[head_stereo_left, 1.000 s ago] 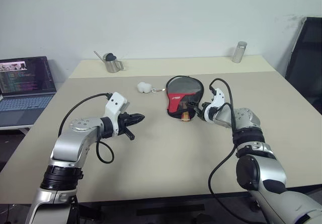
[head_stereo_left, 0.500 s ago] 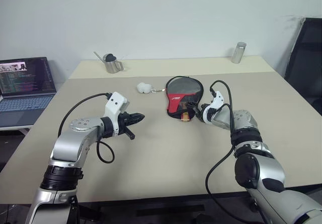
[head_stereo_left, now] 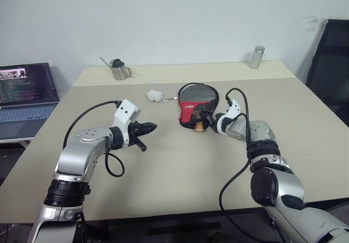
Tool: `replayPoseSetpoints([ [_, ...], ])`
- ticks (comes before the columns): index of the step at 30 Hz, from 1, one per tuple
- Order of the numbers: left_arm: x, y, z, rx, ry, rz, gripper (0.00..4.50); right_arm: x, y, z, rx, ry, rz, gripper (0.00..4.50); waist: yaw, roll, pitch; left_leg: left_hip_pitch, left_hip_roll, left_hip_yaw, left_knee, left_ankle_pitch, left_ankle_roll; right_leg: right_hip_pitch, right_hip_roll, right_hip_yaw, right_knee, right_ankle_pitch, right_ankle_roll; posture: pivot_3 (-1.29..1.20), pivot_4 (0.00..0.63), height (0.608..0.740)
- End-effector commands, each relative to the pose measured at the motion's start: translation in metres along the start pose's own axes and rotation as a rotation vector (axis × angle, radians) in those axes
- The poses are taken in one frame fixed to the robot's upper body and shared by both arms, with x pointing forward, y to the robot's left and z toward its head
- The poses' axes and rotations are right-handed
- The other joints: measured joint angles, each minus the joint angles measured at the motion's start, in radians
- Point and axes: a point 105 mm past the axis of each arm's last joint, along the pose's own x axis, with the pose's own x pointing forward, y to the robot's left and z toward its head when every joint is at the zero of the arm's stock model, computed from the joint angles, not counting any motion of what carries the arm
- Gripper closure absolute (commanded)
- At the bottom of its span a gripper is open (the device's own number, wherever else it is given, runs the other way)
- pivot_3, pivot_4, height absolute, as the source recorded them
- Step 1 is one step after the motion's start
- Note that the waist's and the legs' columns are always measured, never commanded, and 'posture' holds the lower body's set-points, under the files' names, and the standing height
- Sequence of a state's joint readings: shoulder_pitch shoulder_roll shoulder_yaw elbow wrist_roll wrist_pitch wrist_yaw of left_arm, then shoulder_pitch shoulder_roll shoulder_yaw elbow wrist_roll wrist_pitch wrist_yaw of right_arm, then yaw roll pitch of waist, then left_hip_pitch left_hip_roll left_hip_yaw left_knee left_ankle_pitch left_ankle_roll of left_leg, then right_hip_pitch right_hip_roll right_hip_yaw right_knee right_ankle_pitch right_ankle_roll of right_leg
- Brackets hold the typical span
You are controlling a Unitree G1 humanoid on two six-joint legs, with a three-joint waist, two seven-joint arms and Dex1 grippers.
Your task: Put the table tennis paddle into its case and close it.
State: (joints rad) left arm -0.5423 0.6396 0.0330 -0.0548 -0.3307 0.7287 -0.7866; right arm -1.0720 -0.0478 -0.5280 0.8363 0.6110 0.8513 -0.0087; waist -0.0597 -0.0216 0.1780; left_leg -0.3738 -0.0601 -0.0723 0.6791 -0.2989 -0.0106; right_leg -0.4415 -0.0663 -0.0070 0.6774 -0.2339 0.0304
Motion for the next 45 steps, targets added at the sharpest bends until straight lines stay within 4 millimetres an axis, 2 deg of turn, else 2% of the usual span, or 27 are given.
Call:
replayPoseSetpoints([
  [1, 0.001, -0.005, 0.016, 0.055, -0.046, -0.010, 4.50, 0.005, -0.002, -0.020, 0.031, 0.060, 0.000, 0.08, 0.000, 0.000, 0.000, 0.000, 0.000, 0.000, 0.000, 0.000, 0.000, 0.000, 0.000, 0.000, 0.000, 0.000, 0.000, 0.00, 0.150, 0.740],
  [4, 0.001, -0.006, 0.016, 0.055, -0.046, -0.012, 4.50, 0.004, -0.005, -0.018, 0.037, 0.052, -0.010, 0.74, 0.000, 0.000, 0.000, 0.001, 0.000, 0.000, 0.000, 0.000, 0.000, 0.000, 0.000, 0.000, 0.000, 0.000, 0.000, 0.00, 0.150, 0.740],
  [11, 0.003, -0.005, 0.018, 0.057, -0.050, -0.012, 4.50, 0.003, -0.011, -0.013, 0.043, 0.030, -0.031, 3.17, 0.000, 0.000, 0.000, 0.000, 0.000, 0.000, 0.000, 0.000, 0.000, 0.000, 0.001, 0.000, 0.000, 0.000, 0.000, 0.00, 0.150, 0.740],
  [16, 0.005, -0.006, 0.019, 0.061, -0.053, -0.016, 4.50, 0.002, -0.015, -0.013, 0.040, 0.023, -0.050, 4.49, 0.000, 0.000, 0.000, 0.001, 0.000, 0.000, 0.000, 0.000, 0.000, 0.000, 0.001, 0.000, 0.000, 0.000, 0.000, 0.00, 0.150, 0.740],
  [29, 0.006, -0.005, 0.019, 0.066, -0.050, -0.019, 4.50, -0.004, -0.014, -0.016, 0.005, 0.061, -0.034, 4.49, 0.003, 0.000, 0.000, 0.000, 0.000, 0.000, 0.000, 0.000, 0.001, 0.001, 0.001, 0.000, 0.000, 0.000, 0.000, 0.00, 0.150, 0.740],
  [33, 0.005, -0.004, 0.018, 0.066, -0.044, -0.020, 4.50, -0.026, -0.010, -0.027, -0.113, 0.176, 0.039, 4.49, 0.007, 0.000, 0.000, -0.001, 0.000, -0.001, -0.001, 0.000, 0.001, 0.000, 0.001, -0.001, -0.003, 0.000, 0.000, 0.00, 0.150, 0.740],
  [38, 0.005, -0.003, 0.016, 0.069, -0.031, -0.024, 4.50, -0.049, -0.016, -0.035, -0.187, 0.254, 0.075, 4.49, 0.009, 0.000, 0.000, -0.004, 0.000, -0.002, -0.001, 0.000, 0.000, 0.000, 0.001, -0.002, -0.005, 0.000, 0.000, 0.00, 0.150, 0.740],
  [45, 0.010, -0.001, 0.022, 0.091, -0.034, -0.047, 4.50, -0.085, -0.023, -0.063, -0.279, 0.400, 0.120, 4.49, 0.018, 0.000, 0.000, -0.004, 0.000, -0.003, -0.001, -0.001, 0.002, 0.000, 0.001, -0.003, -0.006, 0.000, 0.000, 0.00, 0.150, 0.740],
])
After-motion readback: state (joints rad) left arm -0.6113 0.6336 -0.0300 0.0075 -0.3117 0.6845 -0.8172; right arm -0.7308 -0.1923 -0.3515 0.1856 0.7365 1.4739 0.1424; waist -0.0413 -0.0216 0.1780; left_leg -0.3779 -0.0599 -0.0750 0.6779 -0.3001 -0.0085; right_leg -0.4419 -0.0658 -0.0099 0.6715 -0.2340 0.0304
